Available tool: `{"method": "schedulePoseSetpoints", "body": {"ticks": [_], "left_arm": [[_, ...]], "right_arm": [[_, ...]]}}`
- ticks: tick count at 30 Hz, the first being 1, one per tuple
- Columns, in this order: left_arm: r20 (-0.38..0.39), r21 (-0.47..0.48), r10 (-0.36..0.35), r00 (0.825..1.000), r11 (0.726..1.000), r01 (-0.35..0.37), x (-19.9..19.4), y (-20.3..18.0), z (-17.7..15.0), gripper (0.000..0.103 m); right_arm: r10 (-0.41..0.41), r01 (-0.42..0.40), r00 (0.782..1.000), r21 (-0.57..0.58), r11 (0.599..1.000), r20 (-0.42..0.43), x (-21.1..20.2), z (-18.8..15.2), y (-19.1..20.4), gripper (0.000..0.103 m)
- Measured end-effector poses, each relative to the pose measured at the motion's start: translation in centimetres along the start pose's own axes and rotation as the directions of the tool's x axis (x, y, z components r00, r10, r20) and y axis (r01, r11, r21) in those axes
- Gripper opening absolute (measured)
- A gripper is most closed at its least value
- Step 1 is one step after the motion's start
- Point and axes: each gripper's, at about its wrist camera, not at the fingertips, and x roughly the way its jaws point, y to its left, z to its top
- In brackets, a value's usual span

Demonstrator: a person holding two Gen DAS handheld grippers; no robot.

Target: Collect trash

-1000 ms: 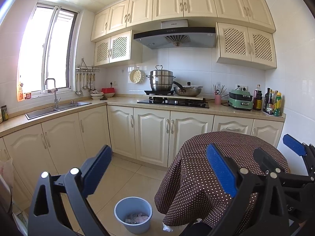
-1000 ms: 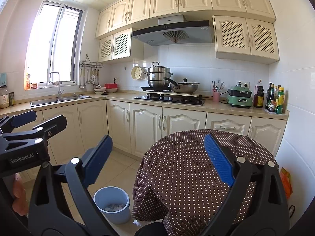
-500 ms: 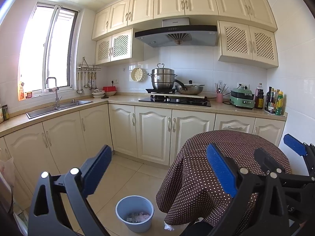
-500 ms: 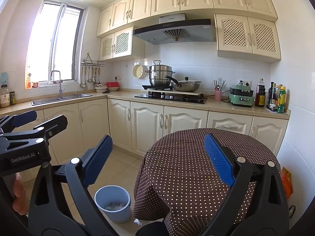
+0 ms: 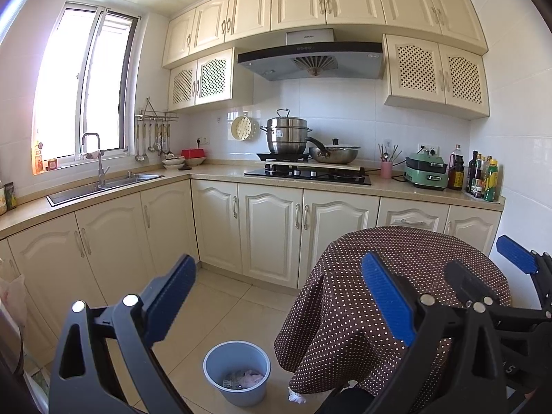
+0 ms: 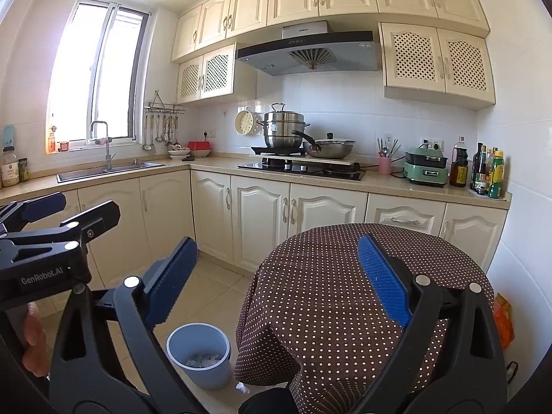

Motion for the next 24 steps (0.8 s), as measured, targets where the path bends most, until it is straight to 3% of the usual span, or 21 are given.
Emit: {"method": "schedulePoseSetpoints", "body": {"ticks": [24], "left_arm": [[-0.067, 0.008, 0.014, 0.998, 1.0, -0.014, 2.0, 0.7, -0.8, 0.095]], "right_arm": [[0.008, -0.007, 0.999, 0.013, 1.0, -0.047, 1.4, -0.6, -0.6, 0.093]]}}
